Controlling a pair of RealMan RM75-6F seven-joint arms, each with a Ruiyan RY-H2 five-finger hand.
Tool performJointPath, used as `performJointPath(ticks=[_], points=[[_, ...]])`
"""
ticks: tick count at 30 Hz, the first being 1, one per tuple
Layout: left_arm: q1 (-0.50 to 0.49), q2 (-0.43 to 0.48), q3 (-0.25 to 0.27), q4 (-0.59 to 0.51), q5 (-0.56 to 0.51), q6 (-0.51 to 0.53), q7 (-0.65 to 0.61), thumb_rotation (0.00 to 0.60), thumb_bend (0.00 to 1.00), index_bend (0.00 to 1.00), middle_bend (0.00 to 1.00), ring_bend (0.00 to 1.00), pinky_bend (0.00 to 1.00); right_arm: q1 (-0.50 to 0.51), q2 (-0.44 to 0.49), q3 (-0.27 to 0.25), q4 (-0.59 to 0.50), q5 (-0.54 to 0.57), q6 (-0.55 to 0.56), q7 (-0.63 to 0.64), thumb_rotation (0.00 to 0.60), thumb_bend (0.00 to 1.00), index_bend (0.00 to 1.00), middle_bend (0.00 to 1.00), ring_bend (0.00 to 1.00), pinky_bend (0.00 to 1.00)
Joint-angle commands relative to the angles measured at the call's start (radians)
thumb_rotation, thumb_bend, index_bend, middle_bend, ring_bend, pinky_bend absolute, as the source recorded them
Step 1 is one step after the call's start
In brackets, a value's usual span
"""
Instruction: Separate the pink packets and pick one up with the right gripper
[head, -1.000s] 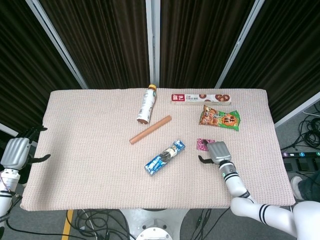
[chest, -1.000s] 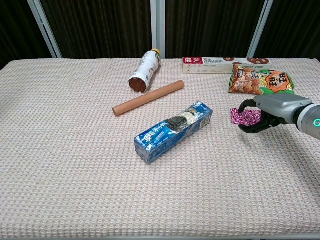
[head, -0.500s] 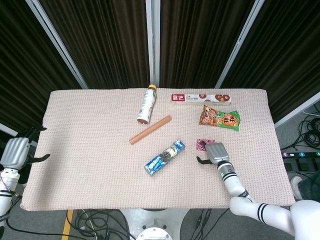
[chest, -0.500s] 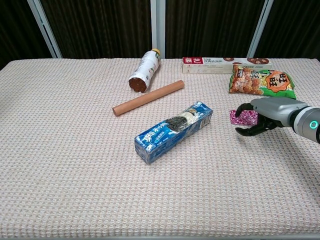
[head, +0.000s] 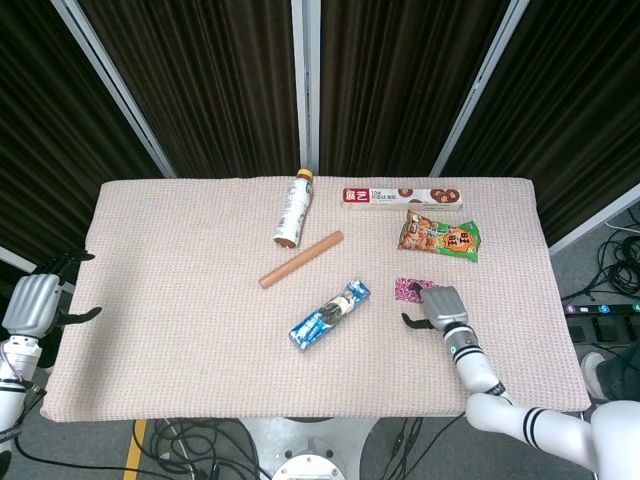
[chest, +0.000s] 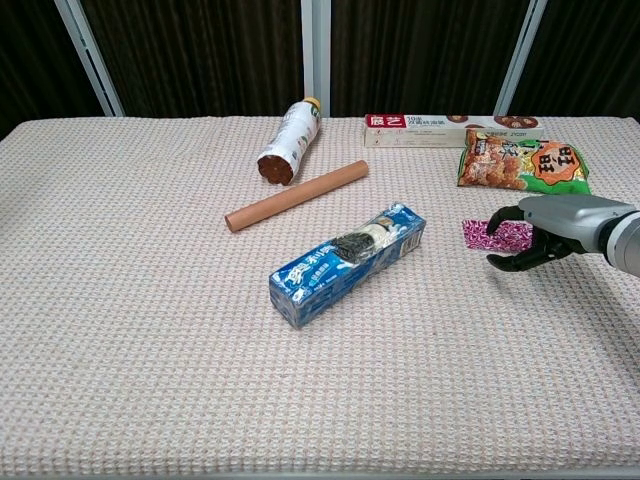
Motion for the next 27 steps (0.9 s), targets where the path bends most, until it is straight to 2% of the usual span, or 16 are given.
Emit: performJointPath(ticks=[1, 27], points=[[0.001, 0.001, 0.0, -0.002, -0.002, 0.001, 0.002, 0.6, 0.0, 0.28, 0.29, 0.23, 0.26, -0.001, 0.007, -0.006, -0.002, 0.01, -0.006, -0.002, 0.238, 0.29, 0.19, 1.0, 1.0, 1.0], [-0.001, -0.002, -0.014, -0.015, -0.016, 0.005, 0.018, 0.6, 0.0, 0.28, 0.29, 0.23, 0.26, -0.04, 0.086, -0.056, -0.067, 0.015, 0.026, 0.003, 0.239, 0.29, 0.21, 1.0, 1.0, 1.0]])
